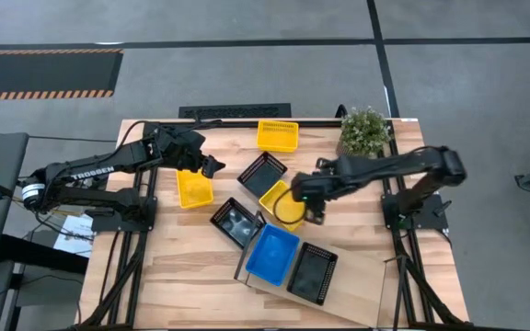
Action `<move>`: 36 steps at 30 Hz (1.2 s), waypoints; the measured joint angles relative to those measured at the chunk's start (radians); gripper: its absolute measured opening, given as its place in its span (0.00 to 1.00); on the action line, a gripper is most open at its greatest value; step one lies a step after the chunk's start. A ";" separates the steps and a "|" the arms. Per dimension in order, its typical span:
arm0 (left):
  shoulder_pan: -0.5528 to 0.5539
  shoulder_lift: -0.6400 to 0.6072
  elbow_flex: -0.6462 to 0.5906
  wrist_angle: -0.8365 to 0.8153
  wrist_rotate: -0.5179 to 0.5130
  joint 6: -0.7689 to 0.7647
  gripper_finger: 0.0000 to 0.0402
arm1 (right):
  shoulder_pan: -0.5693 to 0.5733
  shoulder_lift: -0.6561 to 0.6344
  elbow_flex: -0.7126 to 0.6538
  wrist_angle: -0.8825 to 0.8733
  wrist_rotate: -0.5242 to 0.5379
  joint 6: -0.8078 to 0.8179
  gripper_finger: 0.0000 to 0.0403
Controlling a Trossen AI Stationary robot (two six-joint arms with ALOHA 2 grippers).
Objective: Stack baskets on shelf by color
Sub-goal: Put the bottom right yellow bin on the shelf
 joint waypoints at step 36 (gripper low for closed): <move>0.000 0.000 0.000 -0.026 -0.078 -0.010 0.59 | -0.043 0.129 -0.336 0.389 -0.197 -0.556 0.12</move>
